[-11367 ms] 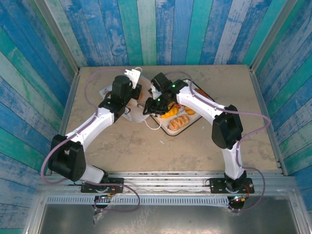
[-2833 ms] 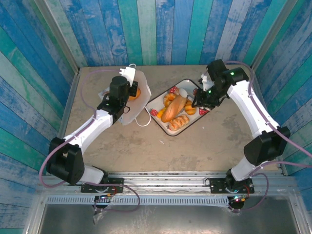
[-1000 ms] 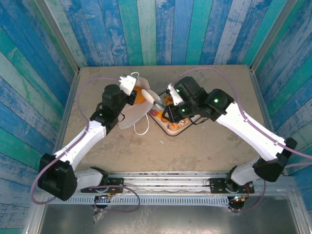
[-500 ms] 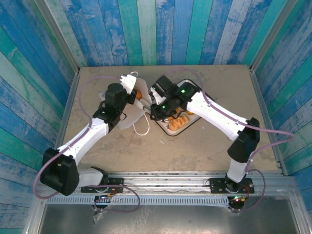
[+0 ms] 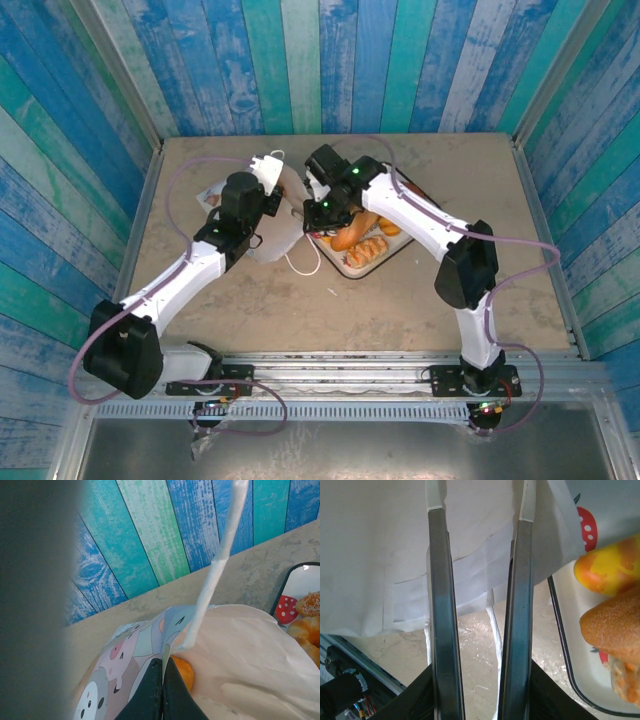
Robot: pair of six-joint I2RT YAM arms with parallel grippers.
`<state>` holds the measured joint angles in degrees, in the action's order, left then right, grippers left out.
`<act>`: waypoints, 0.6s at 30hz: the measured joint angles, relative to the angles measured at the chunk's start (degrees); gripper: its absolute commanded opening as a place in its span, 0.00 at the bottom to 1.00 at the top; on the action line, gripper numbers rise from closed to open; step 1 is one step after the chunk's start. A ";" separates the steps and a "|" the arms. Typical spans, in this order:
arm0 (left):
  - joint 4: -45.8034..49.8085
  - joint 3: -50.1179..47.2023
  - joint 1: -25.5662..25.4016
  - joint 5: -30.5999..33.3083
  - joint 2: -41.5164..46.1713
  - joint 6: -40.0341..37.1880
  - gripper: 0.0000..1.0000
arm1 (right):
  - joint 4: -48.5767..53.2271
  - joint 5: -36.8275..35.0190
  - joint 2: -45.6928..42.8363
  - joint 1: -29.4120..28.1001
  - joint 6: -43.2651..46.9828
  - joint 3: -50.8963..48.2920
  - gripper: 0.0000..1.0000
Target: Take the fake bread out of the paper bag
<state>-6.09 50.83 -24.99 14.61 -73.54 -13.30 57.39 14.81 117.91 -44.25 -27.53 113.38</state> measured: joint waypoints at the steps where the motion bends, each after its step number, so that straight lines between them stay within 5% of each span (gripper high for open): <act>1: 0.13 0.00 0.00 0.02 -0.02 0.00 0.00 | 0.00 0.13 0.42 0.11 -0.11 0.39 0.39; 18: 0.11 0.17 -0.61 -2.29 -1.79 0.50 0.00 | -2.58 0.74 6.21 0.94 -3.65 4.04 0.40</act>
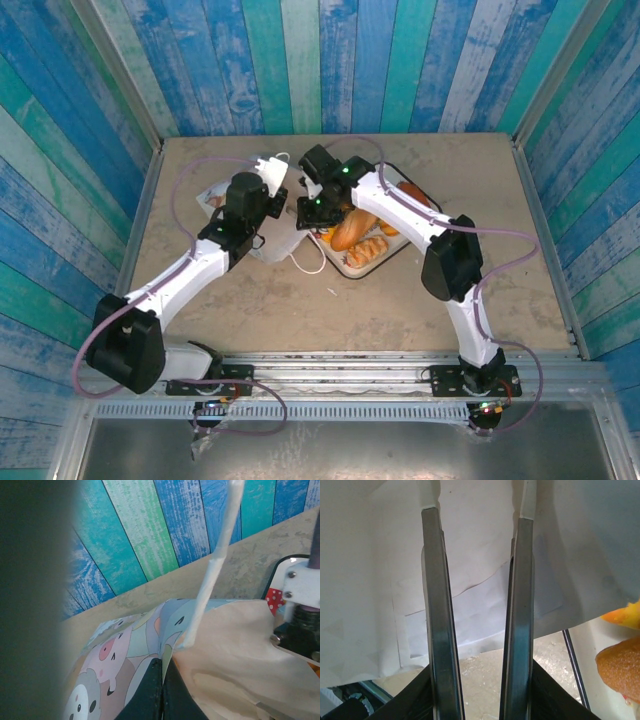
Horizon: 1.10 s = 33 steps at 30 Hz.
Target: Take the fake bread out of the paper bag
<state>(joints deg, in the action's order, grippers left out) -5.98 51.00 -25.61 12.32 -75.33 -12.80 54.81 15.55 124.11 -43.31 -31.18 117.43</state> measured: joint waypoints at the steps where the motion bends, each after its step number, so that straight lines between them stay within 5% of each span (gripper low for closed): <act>1: 0.02 0.00 -0.02 -0.17 -0.09 0.04 0.00 | -0.20 0.13 0.28 0.15 -0.22 0.09 0.40; 33: 1.51 2.73 0.00 -3.21 -1.92 -0.35 0.00 | -5.51 2.67 4.20 1.62 -1.11 4.02 0.42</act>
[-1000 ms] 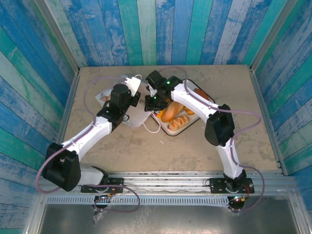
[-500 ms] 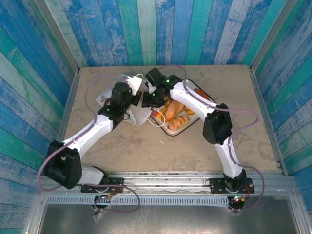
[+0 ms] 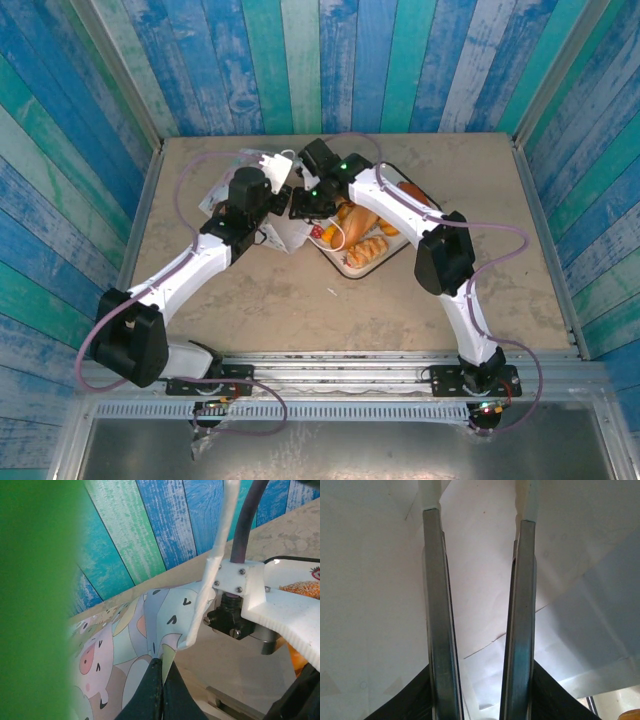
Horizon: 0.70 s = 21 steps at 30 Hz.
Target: Take the fake bread out of the paper bag
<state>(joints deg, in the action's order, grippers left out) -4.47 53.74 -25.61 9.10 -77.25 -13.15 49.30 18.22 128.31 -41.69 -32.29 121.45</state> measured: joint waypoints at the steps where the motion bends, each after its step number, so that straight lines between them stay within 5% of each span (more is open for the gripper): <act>1: 0.00 0.00 0.00 -0.04 0.00 -0.11 0.00 | -0.31 -0.07 -0.02 0.15 0.02 -0.22 0.43; 21: 0.96 0.00 0.02 -2.89 0.00 -1.64 0.00 | -9.94 7.85 0.22 2.08 -1.77 -3.23 0.46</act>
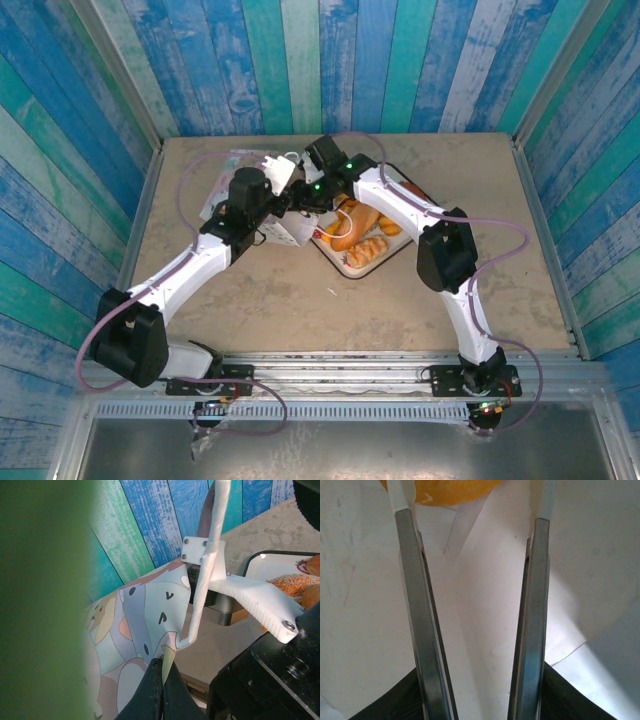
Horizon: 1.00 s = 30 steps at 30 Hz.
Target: Take the fake bread out of the paper bag
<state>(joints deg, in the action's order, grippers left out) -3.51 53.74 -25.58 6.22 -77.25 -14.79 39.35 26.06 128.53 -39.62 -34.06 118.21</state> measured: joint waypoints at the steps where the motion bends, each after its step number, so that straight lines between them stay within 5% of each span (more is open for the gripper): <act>1: 0.04 0.00 0.00 -0.02 0.02 0.00 0.00 | 0.00 0.09 0.09 0.00 -0.02 0.00 0.40; 17: 0.26 -0.02 -0.17 3.65 0.02 1.14 0.00 | 0.02 -2.86 -0.94 -0.42 1.25 -3.45 0.02; 30: -1.86 0.02 -0.59 9.81 -0.20 4.48 0.00 | -0.37 -8.94 -14.36 -3.10 2.60 -13.77 0.01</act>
<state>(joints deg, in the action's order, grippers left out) -5.37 53.76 -26.17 16.03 -77.45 -10.31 38.98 17.12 114.17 -42.72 -31.46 104.44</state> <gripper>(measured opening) 0.044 0.252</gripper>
